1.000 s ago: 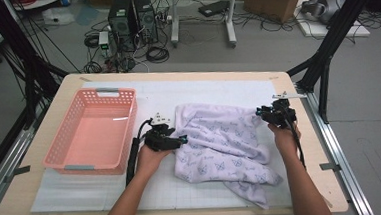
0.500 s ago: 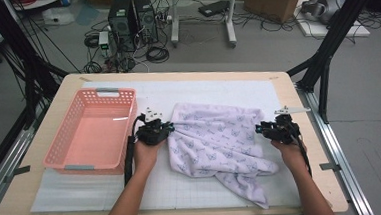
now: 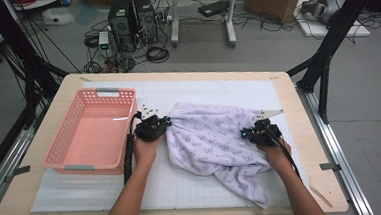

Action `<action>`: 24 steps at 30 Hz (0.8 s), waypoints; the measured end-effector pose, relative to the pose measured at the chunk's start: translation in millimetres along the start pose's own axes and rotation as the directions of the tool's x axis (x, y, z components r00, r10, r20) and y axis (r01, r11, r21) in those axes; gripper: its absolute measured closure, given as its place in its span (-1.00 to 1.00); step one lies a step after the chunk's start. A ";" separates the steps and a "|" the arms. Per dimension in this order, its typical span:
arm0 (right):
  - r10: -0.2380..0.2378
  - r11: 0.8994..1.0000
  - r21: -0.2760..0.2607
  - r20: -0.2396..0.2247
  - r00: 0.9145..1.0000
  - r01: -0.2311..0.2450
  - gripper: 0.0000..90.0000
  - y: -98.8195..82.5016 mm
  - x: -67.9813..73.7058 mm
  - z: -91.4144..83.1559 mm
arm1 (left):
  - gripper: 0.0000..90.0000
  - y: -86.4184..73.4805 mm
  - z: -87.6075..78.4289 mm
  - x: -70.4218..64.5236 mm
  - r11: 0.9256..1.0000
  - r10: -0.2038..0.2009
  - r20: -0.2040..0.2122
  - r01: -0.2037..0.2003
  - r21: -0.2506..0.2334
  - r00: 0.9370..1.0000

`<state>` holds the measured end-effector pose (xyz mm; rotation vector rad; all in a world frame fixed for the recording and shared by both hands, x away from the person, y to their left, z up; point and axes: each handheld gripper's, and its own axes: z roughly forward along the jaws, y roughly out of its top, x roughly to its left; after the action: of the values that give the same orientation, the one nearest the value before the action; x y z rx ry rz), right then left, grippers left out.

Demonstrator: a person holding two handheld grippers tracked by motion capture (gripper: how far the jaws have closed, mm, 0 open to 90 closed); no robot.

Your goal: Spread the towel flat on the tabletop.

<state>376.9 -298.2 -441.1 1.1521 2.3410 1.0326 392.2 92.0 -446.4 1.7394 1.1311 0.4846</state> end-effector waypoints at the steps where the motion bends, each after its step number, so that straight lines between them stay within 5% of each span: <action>1: 0.021 0.999 -0.027 0.023 1.000 -0.020 0.87 1.7 -5.2 1.1 | 0.83 -0.6 0.9 0.1 1.000 -0.007 0.003 0.007 0.001 1.000; 3: 0.080 0.995 -0.073 0.076 0.994 -0.075 0.87 5.6 -16.1 1.9 | 0.67 -0.9 2.2 -1.6 1.000 -0.017 0.023 0.017 -0.010 1.000; 5: 0.108 0.991 -0.092 0.106 0.988 -0.099 0.87 7.3 -21.6 2.2 | 0.25 -0.5 2.5 -2.8 1.000 -0.022 0.022 0.022 -0.015 1.000; 8: 0.215 0.970 -0.155 0.168 0.962 -0.190 0.87 13.7 -42.4 1.7 | 0.03 0.1 1.5 -6.1 0.999 -0.034 0.067 0.035 -0.014 0.997; 9: 0.215 0.970 -0.155 0.168 0.962 -0.190 0.87 13.7 -42.4 1.7 | -0.02 0.1 1.5 -6.1 0.999 -0.034 0.067 0.035 -0.014 0.997; 11: 0.230 0.965 -0.180 0.251 0.940 -0.188 0.87 18.1 -48.7 -1.0 | -0.07 0.8 -1.2 -9.9 1.000 -0.030 0.114 0.030 0.003 0.993; 13: 0.228 0.966 -0.188 0.277 0.934 -0.180 0.87 19.0 -49.7 -2.4 | -0.09 0.9 -2.6 -12.0 1.000 -0.028 0.130 0.027 0.010 0.991; 14: 0.224 0.967 -0.179 0.270 0.936 -0.179 0.85 19.8 -51.1 -3.6 | -0.09 -0.2 -5.2 -17.1 1.000 -0.007 0.172 0.003 0.020 0.985; 17: 0.225 0.968 -0.165 0.227 0.947 -0.190 0.60 19.3 -48.3 -7.6 | -0.08 -5.0 -10.6 -24.9 0.999 0.035 0.199 -0.041 0.028 0.979; 21: 0.206 0.968 -0.178 0.174 0.963 -0.175 0.33 16.1 -40.4 -21.9 | -0.14 -10.7 -18.7 -27.5 0.997 0.032 0.228 -0.047 0.063 0.973; 24: 0.187 0.970 -0.179 0.122 0.975 -0.164 0.27 9.5 -32.9 -34.9 | -0.16 -15.9 -28.5 -29.8 0.997 0.045 0.228 -0.057 0.046 0.972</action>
<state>382.5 -336.4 -411.0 1.3375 2.0320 1.1460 349.2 82.5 -442.5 1.8221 0.9451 0.2796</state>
